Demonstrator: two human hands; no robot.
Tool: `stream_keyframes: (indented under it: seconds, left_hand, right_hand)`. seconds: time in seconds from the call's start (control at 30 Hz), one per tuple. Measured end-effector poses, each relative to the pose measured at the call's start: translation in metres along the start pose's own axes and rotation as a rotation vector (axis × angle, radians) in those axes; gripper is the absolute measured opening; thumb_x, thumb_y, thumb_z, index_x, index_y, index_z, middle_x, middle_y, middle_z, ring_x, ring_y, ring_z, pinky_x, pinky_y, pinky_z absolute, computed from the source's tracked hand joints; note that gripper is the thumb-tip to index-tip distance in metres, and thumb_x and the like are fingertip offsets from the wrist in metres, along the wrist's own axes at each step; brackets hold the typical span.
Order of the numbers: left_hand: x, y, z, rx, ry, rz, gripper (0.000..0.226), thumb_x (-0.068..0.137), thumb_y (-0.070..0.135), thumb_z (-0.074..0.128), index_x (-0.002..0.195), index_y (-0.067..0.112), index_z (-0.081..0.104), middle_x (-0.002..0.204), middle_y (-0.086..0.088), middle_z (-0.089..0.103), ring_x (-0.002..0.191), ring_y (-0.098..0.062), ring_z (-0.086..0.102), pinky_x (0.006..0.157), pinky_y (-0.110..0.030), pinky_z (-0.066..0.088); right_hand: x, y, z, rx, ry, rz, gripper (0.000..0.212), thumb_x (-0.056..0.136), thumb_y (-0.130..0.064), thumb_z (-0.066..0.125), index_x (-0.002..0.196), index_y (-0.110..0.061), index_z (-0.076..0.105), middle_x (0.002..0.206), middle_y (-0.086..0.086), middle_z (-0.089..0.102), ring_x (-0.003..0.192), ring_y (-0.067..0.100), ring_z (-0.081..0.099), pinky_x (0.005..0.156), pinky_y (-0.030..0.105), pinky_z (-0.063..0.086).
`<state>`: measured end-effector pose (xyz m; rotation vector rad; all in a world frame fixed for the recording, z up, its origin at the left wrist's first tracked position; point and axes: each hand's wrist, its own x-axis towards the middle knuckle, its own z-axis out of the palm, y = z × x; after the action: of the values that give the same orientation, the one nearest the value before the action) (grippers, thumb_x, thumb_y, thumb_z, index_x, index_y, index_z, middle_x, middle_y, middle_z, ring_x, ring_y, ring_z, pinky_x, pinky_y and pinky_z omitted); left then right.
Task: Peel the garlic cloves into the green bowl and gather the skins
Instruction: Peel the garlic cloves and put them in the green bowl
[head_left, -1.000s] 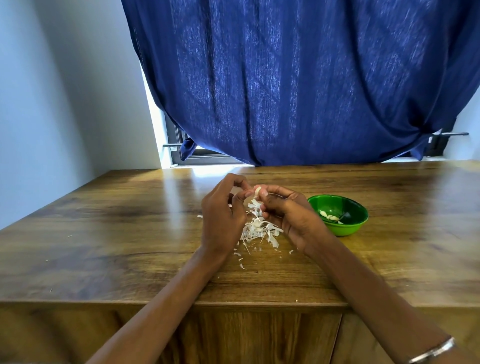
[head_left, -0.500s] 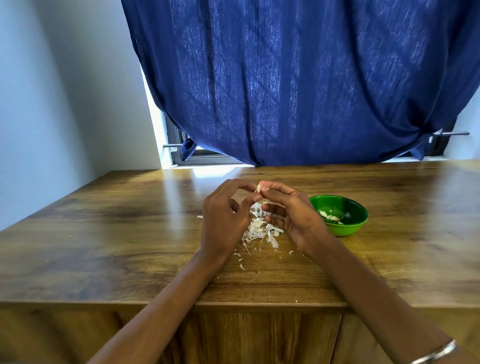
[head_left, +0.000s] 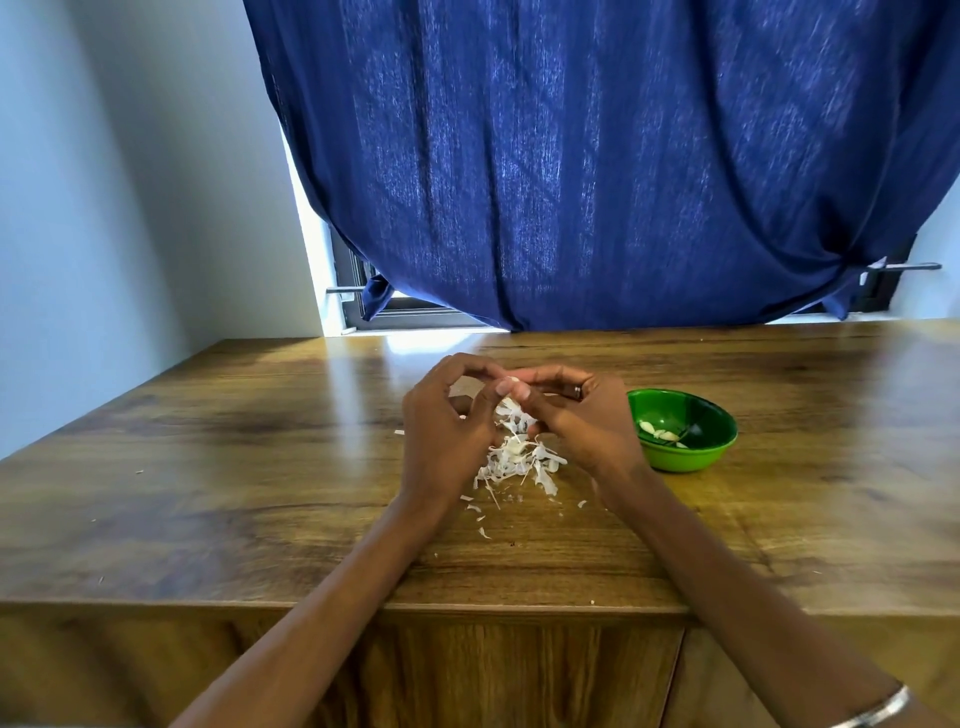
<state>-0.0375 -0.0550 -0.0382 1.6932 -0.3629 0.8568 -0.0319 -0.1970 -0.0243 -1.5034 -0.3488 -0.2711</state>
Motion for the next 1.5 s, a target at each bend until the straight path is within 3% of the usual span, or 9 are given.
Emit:
stream_keyframes:
  seconds: [0.1,0.27,0.6,0.8,0.97,1.07,1.2,1.37,1.5]
  left_hand:
    - [0.0,-0.001,0.0,-0.071,-0.063,-0.106,0.014,0.091,0.023,0.077,0.091,0.013,0.066,0.08,0.005,0.069,0.046,-0.016,0.061,0.038,-0.028,0.046]
    - [0.001,-0.003,0.0,-0.141,-0.115,-0.148,0.01,0.095,0.015,0.071,0.091,0.009,0.063,0.077,0.002,0.067,0.045,-0.018,0.058,0.037,-0.028,0.045]
    - [0.002,-0.005,0.002,-0.218,-0.151,-0.205,0.015,0.101,0.01,0.063,0.087,0.013,0.059,0.063,-0.002,0.059,0.046,-0.019,0.052,0.041,-0.029,0.046]
    - [0.001,-0.005,0.006,-0.245,-0.139,-0.25,0.015,0.101,0.006,0.061,0.086,0.009,0.06,0.061,-0.009,0.053,0.046,-0.016,0.049,0.043,-0.028,0.046]
    - [0.0,-0.008,0.01,-0.238,-0.12,-0.267,0.017,0.103,0.004,0.058,0.086,0.006,0.061,0.058,0.003,0.049,0.049,-0.014,0.049,0.046,-0.029,0.049]
    - [0.0,-0.009,0.011,-0.222,-0.091,-0.262,0.016,0.102,0.004,0.058,0.087,0.006,0.062,0.055,0.006,0.051,0.048,-0.014,0.05,0.046,-0.03,0.05]
    - [0.001,-0.01,0.011,-0.216,-0.048,-0.243,0.016,0.101,0.0,0.058,0.086,0.001,0.061,0.055,0.001,0.051,0.044,-0.013,0.048,0.043,-0.029,0.047]
    - [-0.001,-0.007,0.013,-0.231,0.003,-0.234,0.016,0.102,-0.003,0.054,0.086,-0.007,0.057,0.056,-0.005,0.045,0.042,-0.013,0.043,0.037,-0.025,0.042]
    - [0.0,-0.006,0.012,-0.252,-0.007,-0.281,0.019,0.104,0.005,0.056,0.086,0.008,0.062,0.056,0.0,0.053,0.043,-0.01,0.047,0.037,-0.023,0.039]
  right_hand:
    - [0.0,0.001,0.001,0.01,0.006,-0.025,0.01,0.084,-0.01,0.079,0.09,-0.016,0.075,0.092,-0.004,0.078,0.077,0.006,0.073,0.058,0.022,0.057]
    - [0.003,0.005,0.004,-0.015,-0.026,-0.068,0.006,0.088,-0.008,0.076,0.092,-0.006,0.072,0.094,0.004,0.077,0.079,0.015,0.074,0.06,0.024,0.058]
    - [0.002,0.012,0.008,-0.254,0.015,-0.232,0.011,0.09,-0.013,0.075,0.085,-0.02,0.069,0.084,-0.006,0.074,0.072,0.007,0.069,0.066,0.027,0.058]
    - [0.001,0.013,0.011,-0.39,0.059,-0.325,0.018,0.089,-0.006,0.075,0.08,-0.019,0.065,0.077,-0.013,0.069,0.074,-0.001,0.065,0.062,0.011,0.047]
    - [0.006,0.019,0.014,-0.552,0.1,-0.395,0.02,0.088,-0.001,0.074,0.08,-0.016,0.062,0.08,-0.007,0.068,0.077,0.009,0.064,0.063,0.03,0.053]
    - [0.004,0.016,0.016,-0.598,0.104,-0.42,0.025,0.086,-0.003,0.075,0.079,-0.02,0.058,0.08,-0.004,0.065,0.072,0.002,0.057,0.059,0.008,0.04]
    - [0.001,0.012,0.019,-0.631,0.089,-0.451,0.034,0.079,0.006,0.077,0.081,-0.019,0.054,0.082,-0.001,0.062,0.066,-0.008,0.053,0.056,-0.001,0.034]
    - [0.002,0.018,0.02,-0.759,0.099,-0.531,0.027,0.073,0.003,0.077,0.087,-0.013,0.06,0.088,0.001,0.068,0.071,0.006,0.054,0.055,0.005,0.031]
    - [0.001,0.019,0.022,-0.782,0.149,-0.575,0.021,0.079,-0.002,0.077,0.088,-0.011,0.061,0.087,0.002,0.067,0.073,0.016,0.059,0.056,0.02,0.031]
